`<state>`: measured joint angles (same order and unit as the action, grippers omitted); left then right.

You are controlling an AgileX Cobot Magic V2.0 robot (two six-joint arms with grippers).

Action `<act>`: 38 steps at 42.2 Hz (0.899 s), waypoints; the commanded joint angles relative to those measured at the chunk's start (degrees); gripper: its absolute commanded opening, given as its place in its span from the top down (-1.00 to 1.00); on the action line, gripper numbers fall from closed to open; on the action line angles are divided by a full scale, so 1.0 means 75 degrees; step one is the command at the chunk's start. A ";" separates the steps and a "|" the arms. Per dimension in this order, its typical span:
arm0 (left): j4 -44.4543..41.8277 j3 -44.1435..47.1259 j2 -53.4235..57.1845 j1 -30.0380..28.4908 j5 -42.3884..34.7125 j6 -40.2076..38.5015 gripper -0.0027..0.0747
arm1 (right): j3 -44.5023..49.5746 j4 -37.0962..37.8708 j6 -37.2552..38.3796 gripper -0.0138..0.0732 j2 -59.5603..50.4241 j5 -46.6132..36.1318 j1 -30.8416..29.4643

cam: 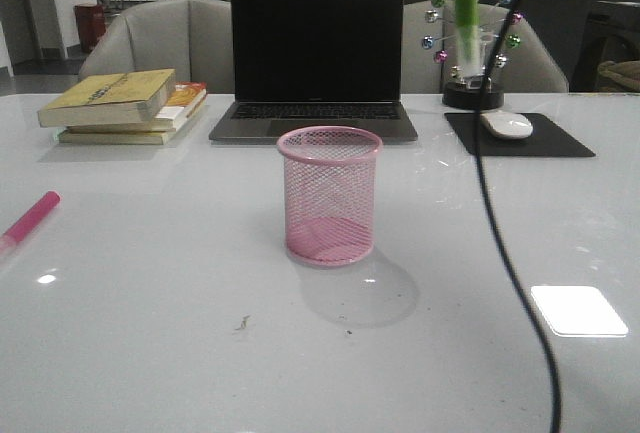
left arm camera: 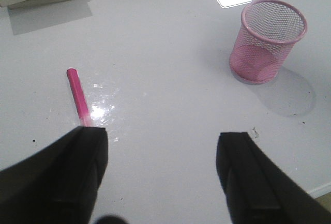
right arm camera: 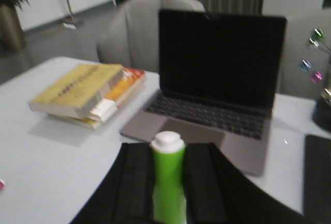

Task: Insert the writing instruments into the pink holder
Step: 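Lift the green marker and carry it over the pink mesh holder, then lower the green marker into the holder, release, and withdraw right gripper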

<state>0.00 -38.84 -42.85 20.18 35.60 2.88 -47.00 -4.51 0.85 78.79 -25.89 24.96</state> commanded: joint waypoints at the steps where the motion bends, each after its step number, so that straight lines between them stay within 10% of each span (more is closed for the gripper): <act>1: 0.0078 -0.0223 -0.0003 0.0052 -0.0541 -0.0008 -0.38 | -0.0049 0.0010 -0.0051 0.38 -0.0004 -0.1985 0.0438; 25: 0.0078 -0.0223 -0.0003 0.0052 -0.0541 -0.0008 -0.38 | -0.0049 0.1513 -0.0051 0.34 0.3100 -0.4324 0.0770; 38: 0.0078 -0.0223 -0.0003 0.0052 -0.0541 -0.0008 -0.38 | -0.0049 0.1506 -0.0051 -0.41 0.3042 -0.4313 0.0770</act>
<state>0.00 -38.84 -42.85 20.18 35.60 2.88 -46.05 6.35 0.85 106.22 -52.20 30.66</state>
